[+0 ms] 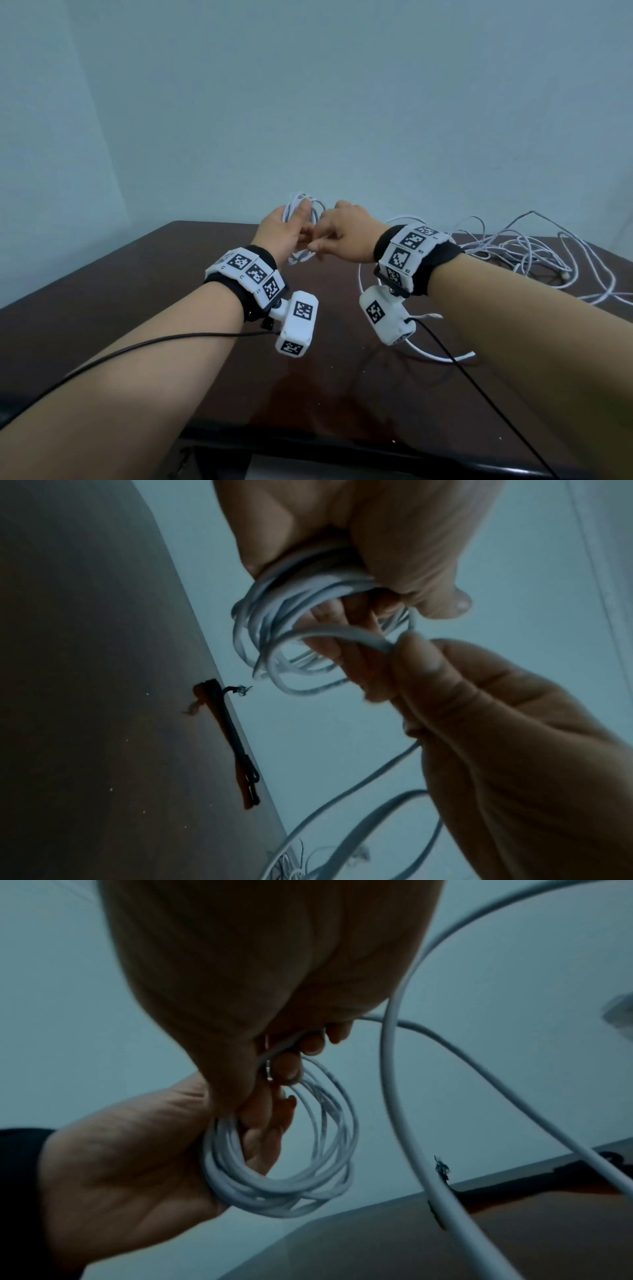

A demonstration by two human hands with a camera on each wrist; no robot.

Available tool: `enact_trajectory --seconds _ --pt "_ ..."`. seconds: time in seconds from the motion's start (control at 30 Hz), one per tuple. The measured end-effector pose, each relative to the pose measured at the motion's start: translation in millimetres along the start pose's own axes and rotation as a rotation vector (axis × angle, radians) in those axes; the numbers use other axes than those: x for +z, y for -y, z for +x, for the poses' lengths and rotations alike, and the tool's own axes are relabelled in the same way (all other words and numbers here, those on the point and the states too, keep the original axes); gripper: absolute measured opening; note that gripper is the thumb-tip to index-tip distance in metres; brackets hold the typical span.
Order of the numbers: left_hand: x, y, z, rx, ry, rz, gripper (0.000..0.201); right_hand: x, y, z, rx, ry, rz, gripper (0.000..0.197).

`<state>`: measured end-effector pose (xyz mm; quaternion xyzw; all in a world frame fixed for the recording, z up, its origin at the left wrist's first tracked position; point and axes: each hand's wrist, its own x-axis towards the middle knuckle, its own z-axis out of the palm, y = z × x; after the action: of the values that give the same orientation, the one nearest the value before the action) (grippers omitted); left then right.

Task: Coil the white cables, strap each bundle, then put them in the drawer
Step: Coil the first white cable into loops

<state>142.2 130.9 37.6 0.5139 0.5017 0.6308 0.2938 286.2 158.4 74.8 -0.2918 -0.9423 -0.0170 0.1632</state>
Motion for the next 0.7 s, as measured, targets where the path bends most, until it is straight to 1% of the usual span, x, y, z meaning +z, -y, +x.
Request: enact_trajectory --seconds 0.03,0.1,0.17,0.23,0.27,0.33,0.37,0.4,0.43,0.47,0.5,0.57,0.6,0.63,0.7 --pt "1 1 -1 0.004 0.017 0.043 0.047 0 -2 0 -0.004 -0.061 0.104 0.019" --pt "5 2 -3 0.002 0.046 0.061 0.051 -1 -6 0 -0.002 -0.195 0.245 0.024" --pt "9 0 -5 -0.025 0.088 0.04 0.052 -2 -10 0 0.003 -0.278 0.263 0.031" --pt "13 -4 -7 -0.061 0.159 0.041 0.054 -1 -14 -2 0.012 -0.316 0.298 0.036" --pt "14 -5 -7 -0.092 0.2 0.018 0.054 -1 -18 -3 0.025 -0.322 0.321 0.041" --pt "14 -9 -9 -0.165 0.274 -0.061 0.051 2 -27 -6 0.084 -0.271 0.33 0.067" --pt "14 -10 -11 -0.192 0.309 -0.105 0.048 4 -32 -7 0.129 -0.217 0.293 0.08" --pt "14 -11 -12 -0.213 0.343 -0.143 0.045 5 -36 -8 0.174 -0.156 0.228 0.089" --pt "14 -11 -13 -0.233 0.371 -0.172 0.042 5 -38 -10 0.216 -0.094 0.176 0.093" --pt "14 -11 -14 -0.251 0.393 -0.19 0.039 5 -40 -11 0.25 -0.037 0.174 0.092" --pt "14 -10 -14 -0.268 0.413 -0.21 0.036 4 -41 -11 0.275 0.002 0.227 0.083" --pt "16 -8 -15 -0.281 0.442 -0.254 0.031 5 -40 -12 0.274 0.041 0.336 0.045" --pt "17 -7 -16 -0.273 0.439 -0.268 0.028 5 -38 -13 0.264 0.03 0.378 0.028" --pt "18 -6 -15 -0.255 0.417 -0.272 0.024 6 -37 -13 0.262 0.002 0.414 0.017" --pt "19 -2 -12 -0.218 0.352 -0.268 0.016 6 -33 -12 0.276 -0.067 0.427 0.01"
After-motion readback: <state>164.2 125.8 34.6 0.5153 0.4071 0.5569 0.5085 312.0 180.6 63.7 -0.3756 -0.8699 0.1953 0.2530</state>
